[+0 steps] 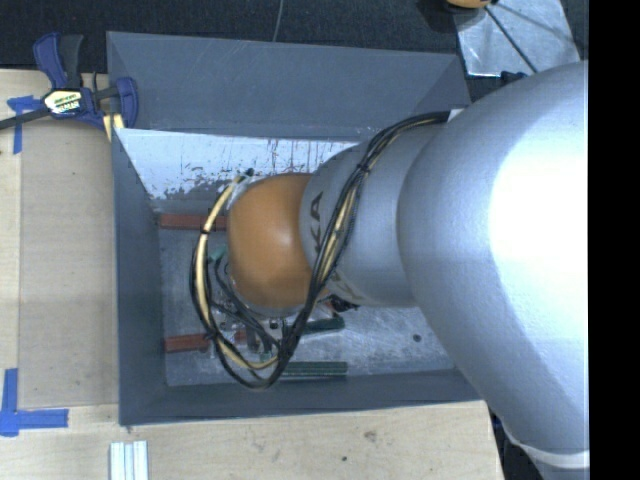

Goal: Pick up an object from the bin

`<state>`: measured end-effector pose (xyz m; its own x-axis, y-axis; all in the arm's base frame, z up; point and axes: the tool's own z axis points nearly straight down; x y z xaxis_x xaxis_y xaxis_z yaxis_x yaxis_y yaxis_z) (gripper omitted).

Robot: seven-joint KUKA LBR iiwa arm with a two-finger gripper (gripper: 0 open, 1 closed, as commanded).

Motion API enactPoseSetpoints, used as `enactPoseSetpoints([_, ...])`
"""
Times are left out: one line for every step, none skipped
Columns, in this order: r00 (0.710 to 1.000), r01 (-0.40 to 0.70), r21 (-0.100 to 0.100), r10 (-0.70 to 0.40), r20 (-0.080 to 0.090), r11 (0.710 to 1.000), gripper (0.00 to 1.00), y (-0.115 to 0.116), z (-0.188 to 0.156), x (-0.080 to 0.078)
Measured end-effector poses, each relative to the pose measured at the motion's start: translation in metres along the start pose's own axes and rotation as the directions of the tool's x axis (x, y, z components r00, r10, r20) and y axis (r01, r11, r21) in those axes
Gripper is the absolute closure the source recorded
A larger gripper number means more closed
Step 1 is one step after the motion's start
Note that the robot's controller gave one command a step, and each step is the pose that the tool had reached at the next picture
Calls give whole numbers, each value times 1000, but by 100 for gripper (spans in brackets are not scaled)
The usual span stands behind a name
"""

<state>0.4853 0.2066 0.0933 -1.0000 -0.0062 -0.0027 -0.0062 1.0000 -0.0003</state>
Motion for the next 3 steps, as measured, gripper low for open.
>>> enactPoseSetpoints([1000, 0, 0, 0, 0, 1000, 100, 0, 0, 0])
enactPoseSetpoints([1000, 3, 1, -3, -5, 1000, 100, -5, -37, -1])
enactPoseSetpoints([1000, -18, 0, 18, -1, 1000, 100, -25, -126, -1])
